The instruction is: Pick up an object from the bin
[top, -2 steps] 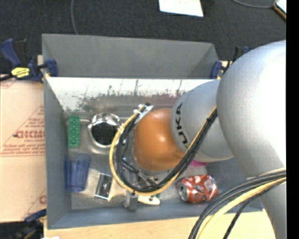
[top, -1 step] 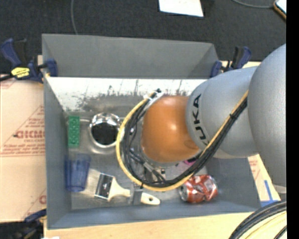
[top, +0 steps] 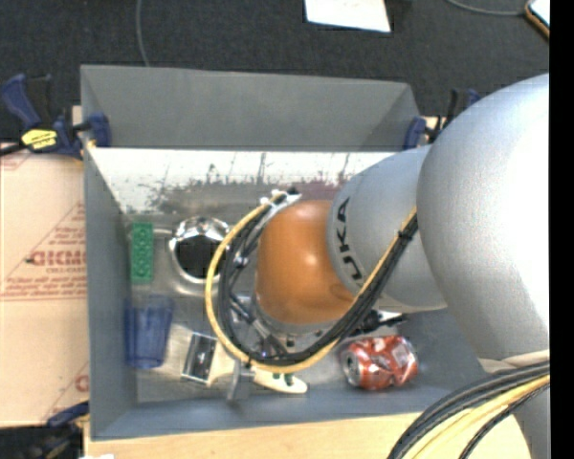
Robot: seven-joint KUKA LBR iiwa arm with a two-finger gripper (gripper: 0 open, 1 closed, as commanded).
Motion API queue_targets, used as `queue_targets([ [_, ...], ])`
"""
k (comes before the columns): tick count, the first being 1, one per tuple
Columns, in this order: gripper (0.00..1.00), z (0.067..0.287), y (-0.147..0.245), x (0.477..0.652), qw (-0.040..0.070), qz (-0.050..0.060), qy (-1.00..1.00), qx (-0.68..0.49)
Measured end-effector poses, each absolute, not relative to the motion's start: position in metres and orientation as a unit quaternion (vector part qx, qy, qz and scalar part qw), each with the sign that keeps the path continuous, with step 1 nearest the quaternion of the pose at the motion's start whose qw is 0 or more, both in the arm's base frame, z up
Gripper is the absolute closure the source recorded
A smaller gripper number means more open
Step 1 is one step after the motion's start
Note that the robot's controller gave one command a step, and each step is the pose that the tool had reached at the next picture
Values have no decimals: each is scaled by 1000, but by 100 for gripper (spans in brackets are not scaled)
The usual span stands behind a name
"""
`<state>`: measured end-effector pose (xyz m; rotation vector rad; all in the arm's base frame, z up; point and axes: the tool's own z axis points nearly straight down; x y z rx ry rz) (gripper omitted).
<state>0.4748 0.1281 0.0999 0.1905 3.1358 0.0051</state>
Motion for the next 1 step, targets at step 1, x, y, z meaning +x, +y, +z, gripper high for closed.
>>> queue_targets([
  [1,0,71,123,476,10,4,995,98],
])
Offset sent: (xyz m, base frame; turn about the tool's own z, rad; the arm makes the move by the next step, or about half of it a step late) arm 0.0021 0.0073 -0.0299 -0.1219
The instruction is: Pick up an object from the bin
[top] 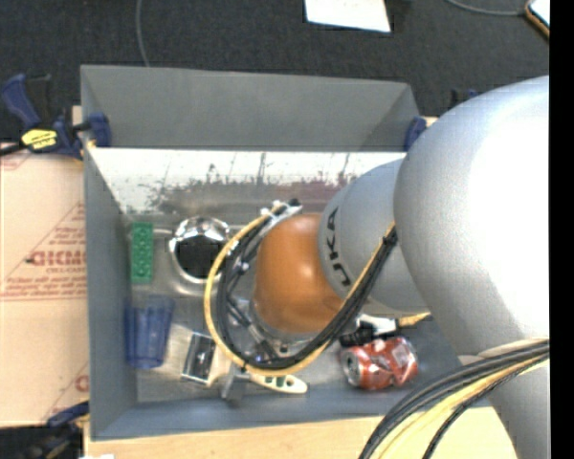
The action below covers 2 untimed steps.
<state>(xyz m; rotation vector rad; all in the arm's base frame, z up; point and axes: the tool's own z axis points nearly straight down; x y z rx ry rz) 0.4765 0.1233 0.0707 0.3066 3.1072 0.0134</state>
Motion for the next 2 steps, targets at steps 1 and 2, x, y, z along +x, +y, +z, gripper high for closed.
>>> queue_targets([
  [1,100,70,131,478,4,0,1000,3],
  [2,100,70,131,478,4,0,1000,3],
])
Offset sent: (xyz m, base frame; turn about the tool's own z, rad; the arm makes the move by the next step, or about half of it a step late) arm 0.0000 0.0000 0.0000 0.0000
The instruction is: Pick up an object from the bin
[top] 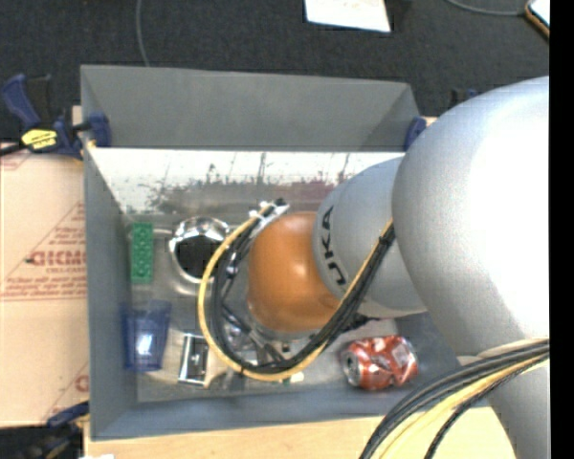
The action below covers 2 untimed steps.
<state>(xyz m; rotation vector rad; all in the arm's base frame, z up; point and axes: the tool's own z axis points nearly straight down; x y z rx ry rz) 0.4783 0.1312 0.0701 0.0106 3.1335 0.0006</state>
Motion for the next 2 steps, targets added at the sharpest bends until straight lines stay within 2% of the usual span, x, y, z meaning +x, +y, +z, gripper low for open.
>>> queue_targets([
  [2,100,81,130,478,4,0,1000,5],
])
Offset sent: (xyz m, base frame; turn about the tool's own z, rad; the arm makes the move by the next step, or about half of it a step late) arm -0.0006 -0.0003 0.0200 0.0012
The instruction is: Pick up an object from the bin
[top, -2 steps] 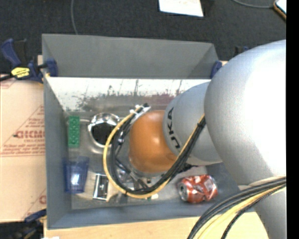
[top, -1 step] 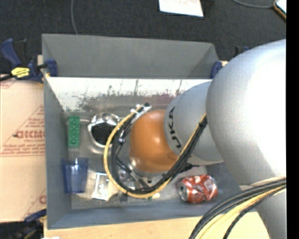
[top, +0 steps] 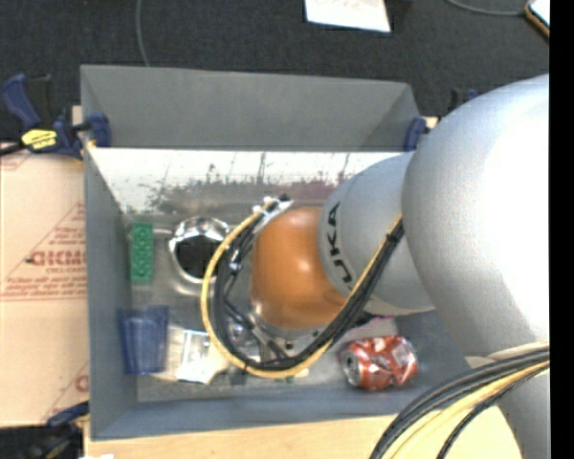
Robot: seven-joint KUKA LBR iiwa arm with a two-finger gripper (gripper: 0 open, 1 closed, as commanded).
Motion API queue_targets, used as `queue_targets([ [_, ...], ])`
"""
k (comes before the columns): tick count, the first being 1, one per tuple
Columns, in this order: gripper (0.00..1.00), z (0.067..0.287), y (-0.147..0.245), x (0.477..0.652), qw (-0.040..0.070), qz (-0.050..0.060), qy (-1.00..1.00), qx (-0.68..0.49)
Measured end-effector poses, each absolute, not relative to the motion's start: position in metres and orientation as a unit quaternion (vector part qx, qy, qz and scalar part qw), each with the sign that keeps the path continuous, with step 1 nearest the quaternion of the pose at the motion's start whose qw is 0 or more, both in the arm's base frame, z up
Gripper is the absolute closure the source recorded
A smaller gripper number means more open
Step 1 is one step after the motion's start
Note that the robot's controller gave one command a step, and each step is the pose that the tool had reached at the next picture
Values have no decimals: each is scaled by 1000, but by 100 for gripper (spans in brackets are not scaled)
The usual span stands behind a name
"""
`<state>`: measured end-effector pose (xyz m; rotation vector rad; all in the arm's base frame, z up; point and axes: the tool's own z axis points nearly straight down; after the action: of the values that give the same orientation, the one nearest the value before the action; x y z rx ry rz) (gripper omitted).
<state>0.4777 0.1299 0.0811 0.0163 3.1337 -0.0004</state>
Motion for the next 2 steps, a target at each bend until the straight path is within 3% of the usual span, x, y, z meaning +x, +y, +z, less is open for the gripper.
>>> queue_targets([
  [2,100,119,129,478,3,0,1000,7],
])
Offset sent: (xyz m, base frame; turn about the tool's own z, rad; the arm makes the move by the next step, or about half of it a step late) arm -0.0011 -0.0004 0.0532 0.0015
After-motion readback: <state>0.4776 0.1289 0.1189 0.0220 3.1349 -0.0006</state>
